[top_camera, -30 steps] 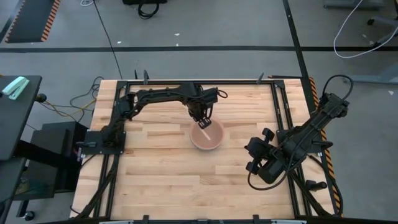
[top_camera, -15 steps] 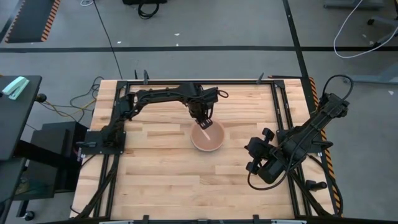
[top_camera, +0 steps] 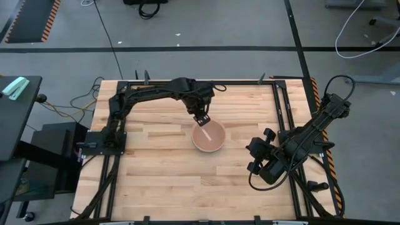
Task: Nest bowls inside each other
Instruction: Stack the light orange bowl on top of the gray bowl, then return to Home Position
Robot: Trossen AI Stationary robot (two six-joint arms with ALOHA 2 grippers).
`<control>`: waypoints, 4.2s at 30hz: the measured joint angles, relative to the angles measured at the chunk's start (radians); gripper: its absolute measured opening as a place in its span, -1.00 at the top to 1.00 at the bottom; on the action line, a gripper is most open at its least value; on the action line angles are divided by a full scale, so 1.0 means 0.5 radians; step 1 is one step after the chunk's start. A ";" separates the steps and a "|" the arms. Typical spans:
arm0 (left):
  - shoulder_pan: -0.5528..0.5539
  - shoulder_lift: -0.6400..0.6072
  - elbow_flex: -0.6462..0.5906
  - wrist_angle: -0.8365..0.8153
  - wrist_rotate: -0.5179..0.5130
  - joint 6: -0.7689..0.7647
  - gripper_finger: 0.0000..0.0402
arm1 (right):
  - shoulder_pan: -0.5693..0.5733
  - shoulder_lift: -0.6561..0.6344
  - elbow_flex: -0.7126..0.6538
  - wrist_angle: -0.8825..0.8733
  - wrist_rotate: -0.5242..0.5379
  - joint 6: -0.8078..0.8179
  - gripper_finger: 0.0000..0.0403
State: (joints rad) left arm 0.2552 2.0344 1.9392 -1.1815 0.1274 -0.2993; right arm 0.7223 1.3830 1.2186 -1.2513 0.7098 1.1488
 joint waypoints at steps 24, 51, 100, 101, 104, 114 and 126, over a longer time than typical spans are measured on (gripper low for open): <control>-0.124 0.001 -0.023 -0.094 -0.006 0.069 0.90 | 0.000 0.000 -0.247 0.059 -0.022 0.127 0.98; -0.062 -0.239 -0.405 0.036 -0.298 0.131 0.78 | -0.218 0.000 -0.255 0.539 0.329 -0.507 1.00; -0.113 -0.423 -0.428 0.141 -0.584 0.203 0.86 | -0.919 -0.001 -1.043 2.135 -0.178 -1.355 1.00; -0.113 -0.423 -0.428 0.141 -0.584 0.203 0.85 | -0.919 -0.001 -1.043 2.135 -0.177 -1.357 1.00; -0.113 -0.422 -0.428 0.140 -0.585 0.202 0.83 | -0.919 -0.001 -1.043 2.158 -0.177 -1.370 1.00; -0.114 -0.436 -0.424 0.155 -0.584 0.203 0.93 | -0.891 -0.132 -0.907 2.170 -0.178 -1.556 0.97; -0.358 -0.853 -0.421 0.285 -0.652 0.149 0.84 | -0.616 -0.628 -0.713 2.130 -0.180 -1.682 0.94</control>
State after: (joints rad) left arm 0.0764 1.6078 1.7287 -1.0390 -0.1987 -0.2250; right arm 0.4142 1.0691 0.8623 -0.1865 0.6197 0.3077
